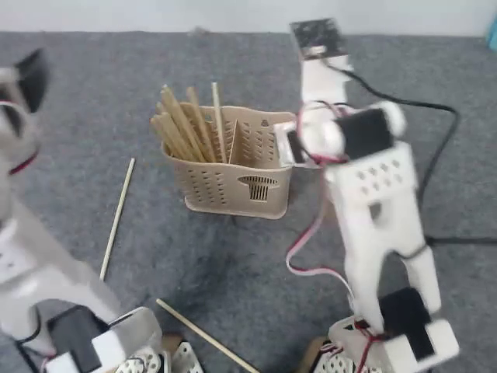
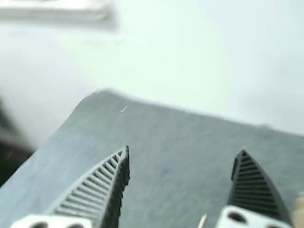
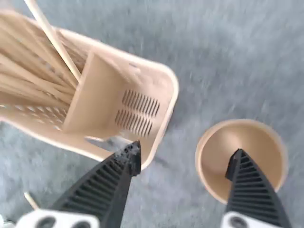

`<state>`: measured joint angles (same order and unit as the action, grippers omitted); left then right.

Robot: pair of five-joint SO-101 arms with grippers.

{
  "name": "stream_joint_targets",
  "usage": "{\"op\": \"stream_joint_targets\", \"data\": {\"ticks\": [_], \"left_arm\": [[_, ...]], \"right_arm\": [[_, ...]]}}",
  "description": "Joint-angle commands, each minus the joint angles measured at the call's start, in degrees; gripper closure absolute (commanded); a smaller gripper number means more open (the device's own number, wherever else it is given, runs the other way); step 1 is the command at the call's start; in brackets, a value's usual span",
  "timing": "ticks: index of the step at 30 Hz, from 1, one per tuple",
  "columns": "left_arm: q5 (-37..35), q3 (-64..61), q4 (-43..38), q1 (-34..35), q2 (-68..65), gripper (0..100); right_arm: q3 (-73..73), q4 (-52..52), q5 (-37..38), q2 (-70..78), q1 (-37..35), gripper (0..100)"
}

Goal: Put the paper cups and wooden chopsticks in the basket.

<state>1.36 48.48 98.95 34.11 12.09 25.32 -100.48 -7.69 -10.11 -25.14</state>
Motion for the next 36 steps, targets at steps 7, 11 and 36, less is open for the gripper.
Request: {"op": "stream_joint_targets", "data": {"ticks": [7,11,36], "left_arm": [[8.1,-37.8,-4.7,5.1,-2.2,67],[8.5,-50.3,-11.5,5.0,-2.2,67],[12.6,-64.7,-48.0,-5.6,-26.5,83]], "right_arm": [[-4.1,-2.7,1.8,-24.3,0.4,84.2],[-19.3,-2.7,2.0,-32.9,0.7,87.1],[-59.4,-0.7,1.8,-59.0,8.1,87.6]]}}
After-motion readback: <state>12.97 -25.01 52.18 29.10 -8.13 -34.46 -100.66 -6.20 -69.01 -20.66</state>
